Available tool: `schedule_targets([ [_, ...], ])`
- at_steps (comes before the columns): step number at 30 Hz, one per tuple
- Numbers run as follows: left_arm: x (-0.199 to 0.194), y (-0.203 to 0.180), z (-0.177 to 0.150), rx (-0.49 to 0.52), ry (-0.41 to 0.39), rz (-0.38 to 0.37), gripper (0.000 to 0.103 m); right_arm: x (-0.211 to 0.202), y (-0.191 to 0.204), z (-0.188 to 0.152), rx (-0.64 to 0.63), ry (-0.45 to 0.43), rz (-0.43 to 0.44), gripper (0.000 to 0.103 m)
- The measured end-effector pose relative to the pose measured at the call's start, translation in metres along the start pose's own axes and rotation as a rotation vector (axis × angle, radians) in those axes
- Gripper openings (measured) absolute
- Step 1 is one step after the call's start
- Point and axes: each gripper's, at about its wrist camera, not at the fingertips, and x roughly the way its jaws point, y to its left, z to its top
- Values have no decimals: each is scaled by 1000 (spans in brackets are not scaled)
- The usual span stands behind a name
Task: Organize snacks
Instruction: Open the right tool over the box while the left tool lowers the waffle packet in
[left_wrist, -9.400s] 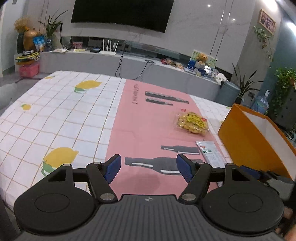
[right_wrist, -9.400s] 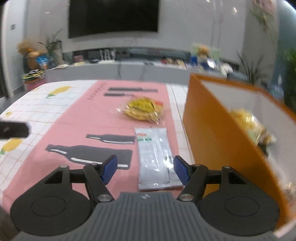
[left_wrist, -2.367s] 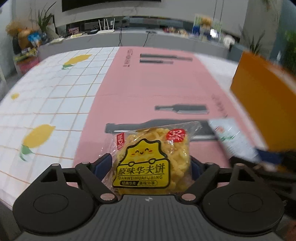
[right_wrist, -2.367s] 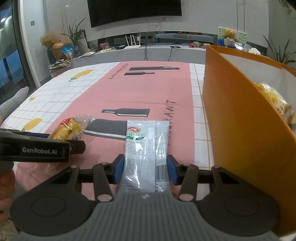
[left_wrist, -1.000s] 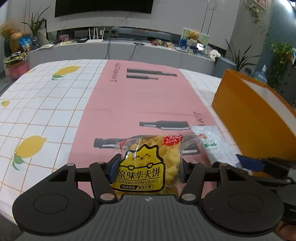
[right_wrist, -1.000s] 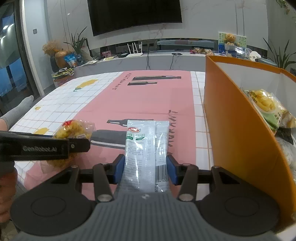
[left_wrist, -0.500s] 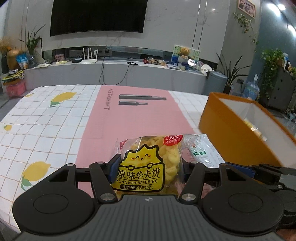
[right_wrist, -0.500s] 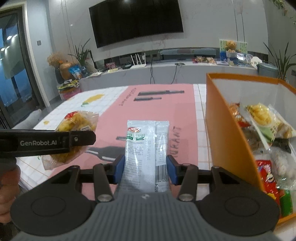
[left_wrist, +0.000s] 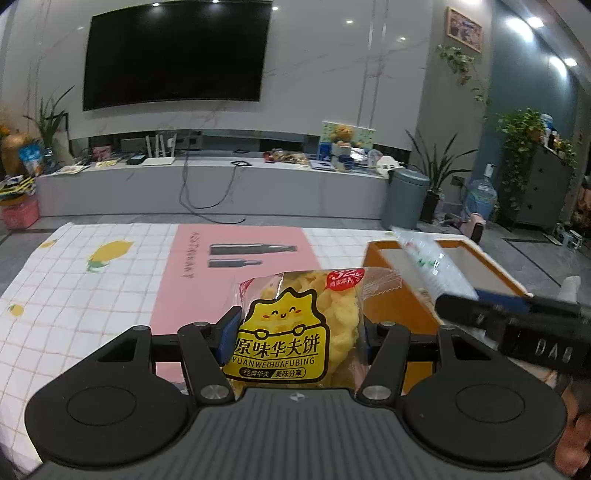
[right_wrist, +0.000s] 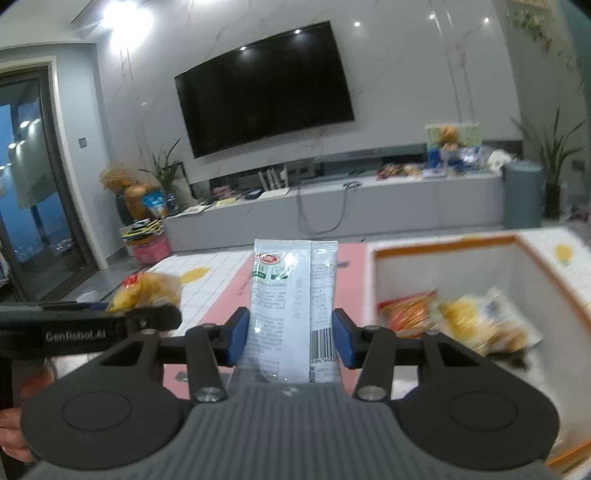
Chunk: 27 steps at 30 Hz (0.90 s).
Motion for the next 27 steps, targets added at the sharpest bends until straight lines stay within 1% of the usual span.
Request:
schedule_targets([
  [3,4,-16,5,1,5,-34,68,-14,-18,13,-12,-8,-44,48],
  [7,16,-44,8,28,14,-69,68,-19,-52,21,-6,28,-127,48],
  [10,24,-70,5,70,16,-97,68,-13,-77,17,7,75,-161,48],
  [14,38,-99,2,93,31,-120,68,2,-102,4,-12,154,-188,48],
  [16,45,-113,1,104,39,-129,67,7,-111,-2,-6,182,-191,53],
  [17,49,-120,1,110,41,-134,67,6,-116,-3,13,177,-198,61],
  [18,51,-126,1,114,41,-138,67,3,-122,-3,46,161,-201,65],
  [20,57,-136,2,116,40,-146,67,-5,-129,0,111,130,-183,66],
  [21,58,-139,2,115,40,-151,67,-11,-132,2,128,112,-181,69],
  [22,61,-143,2,110,41,-159,67,-18,-133,3,136,93,-193,70],
  [25,68,-154,2,108,42,-171,67,-35,-138,5,132,58,-275,70],
  [27,73,-158,2,115,43,-170,67,-44,-144,5,153,41,-306,70],
])
